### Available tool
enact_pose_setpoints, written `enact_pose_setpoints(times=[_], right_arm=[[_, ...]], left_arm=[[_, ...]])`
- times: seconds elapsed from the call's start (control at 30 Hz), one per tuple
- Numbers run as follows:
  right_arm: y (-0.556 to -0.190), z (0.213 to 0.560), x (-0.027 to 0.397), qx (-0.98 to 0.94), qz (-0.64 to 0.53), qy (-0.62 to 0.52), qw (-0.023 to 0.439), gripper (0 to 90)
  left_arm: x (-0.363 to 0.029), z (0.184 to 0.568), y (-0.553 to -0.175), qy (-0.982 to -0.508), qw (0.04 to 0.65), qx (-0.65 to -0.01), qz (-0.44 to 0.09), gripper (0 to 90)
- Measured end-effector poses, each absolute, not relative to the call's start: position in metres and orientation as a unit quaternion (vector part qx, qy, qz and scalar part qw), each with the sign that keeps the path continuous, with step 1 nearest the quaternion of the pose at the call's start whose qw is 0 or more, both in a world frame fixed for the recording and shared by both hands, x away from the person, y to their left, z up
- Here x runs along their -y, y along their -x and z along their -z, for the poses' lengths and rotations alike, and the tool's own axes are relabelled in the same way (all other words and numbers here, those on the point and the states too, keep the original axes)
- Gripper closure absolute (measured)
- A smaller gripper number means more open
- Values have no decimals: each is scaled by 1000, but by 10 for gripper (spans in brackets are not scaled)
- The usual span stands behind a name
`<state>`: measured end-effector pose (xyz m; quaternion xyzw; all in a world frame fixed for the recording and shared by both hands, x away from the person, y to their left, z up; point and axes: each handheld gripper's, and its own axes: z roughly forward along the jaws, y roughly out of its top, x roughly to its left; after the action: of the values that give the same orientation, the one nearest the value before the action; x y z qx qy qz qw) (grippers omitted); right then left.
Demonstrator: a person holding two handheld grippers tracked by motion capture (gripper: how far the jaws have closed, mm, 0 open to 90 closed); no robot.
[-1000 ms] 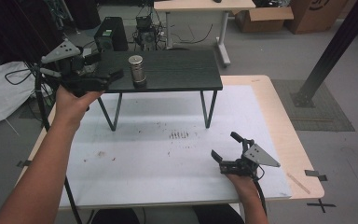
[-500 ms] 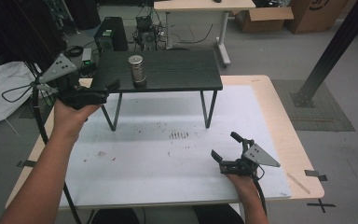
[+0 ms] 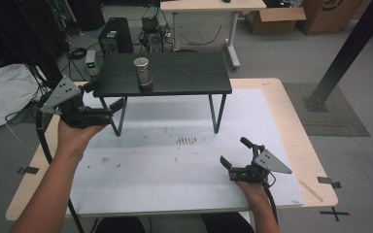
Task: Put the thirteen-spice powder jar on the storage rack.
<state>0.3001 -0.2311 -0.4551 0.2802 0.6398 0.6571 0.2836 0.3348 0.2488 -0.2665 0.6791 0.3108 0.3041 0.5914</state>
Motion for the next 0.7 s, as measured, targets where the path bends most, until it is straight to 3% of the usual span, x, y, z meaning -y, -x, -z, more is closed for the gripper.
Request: enact_pose_setpoints(times=[0.7], right_arm=[[-300, 455, 231, -641, -656, -280, 285, 0]], left_arm=[[-256, 321, -327, -674, 608, -321, -271, 2]])
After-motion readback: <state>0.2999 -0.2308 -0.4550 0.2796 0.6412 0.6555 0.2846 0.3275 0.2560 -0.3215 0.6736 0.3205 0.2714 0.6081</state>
